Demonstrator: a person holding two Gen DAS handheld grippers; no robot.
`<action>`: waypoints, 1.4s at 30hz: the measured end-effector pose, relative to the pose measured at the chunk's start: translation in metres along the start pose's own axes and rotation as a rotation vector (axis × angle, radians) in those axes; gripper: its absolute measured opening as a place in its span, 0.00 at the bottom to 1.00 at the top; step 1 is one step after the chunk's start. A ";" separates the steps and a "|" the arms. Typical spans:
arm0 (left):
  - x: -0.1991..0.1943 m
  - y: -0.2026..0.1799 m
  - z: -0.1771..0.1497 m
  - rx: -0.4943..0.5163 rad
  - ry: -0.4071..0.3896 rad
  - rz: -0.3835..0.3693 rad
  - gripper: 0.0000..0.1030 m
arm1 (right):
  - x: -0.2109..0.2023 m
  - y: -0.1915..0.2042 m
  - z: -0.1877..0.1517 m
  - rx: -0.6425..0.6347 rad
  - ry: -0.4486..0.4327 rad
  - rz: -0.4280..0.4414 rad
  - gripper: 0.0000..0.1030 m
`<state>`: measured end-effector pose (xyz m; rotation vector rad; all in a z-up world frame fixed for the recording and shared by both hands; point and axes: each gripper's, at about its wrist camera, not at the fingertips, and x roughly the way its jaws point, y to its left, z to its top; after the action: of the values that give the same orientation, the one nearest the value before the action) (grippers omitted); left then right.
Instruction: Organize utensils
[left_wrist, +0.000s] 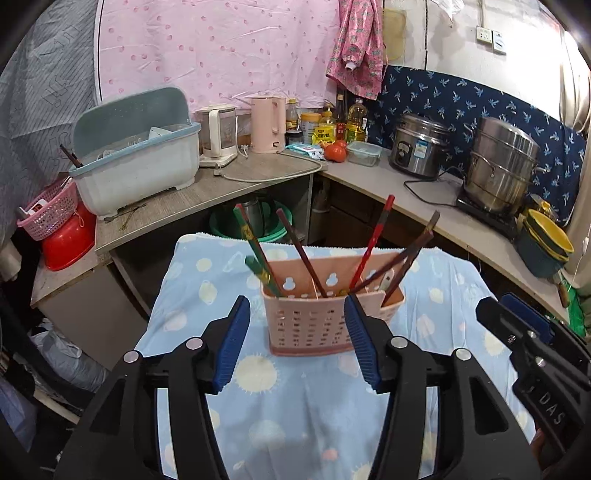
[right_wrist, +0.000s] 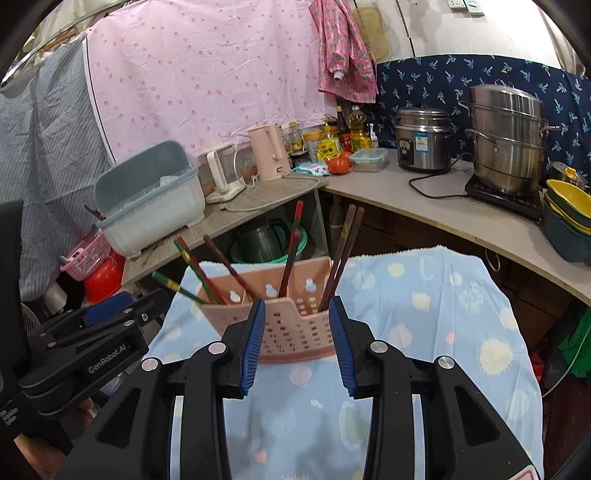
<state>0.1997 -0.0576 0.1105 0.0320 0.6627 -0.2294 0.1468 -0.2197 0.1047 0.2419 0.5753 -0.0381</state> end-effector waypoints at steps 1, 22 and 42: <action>-0.002 -0.001 -0.003 0.006 0.006 0.005 0.52 | -0.001 0.001 -0.004 -0.002 0.006 -0.005 0.36; -0.018 0.003 -0.067 -0.003 0.086 0.069 0.81 | -0.016 0.006 -0.063 -0.079 0.069 -0.107 0.81; -0.026 0.008 -0.099 -0.019 0.126 0.125 0.83 | -0.028 0.016 -0.090 -0.117 0.093 -0.152 0.81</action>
<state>0.1220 -0.0341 0.0478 0.0699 0.7857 -0.1014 0.0770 -0.1832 0.0501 0.0860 0.6858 -0.1408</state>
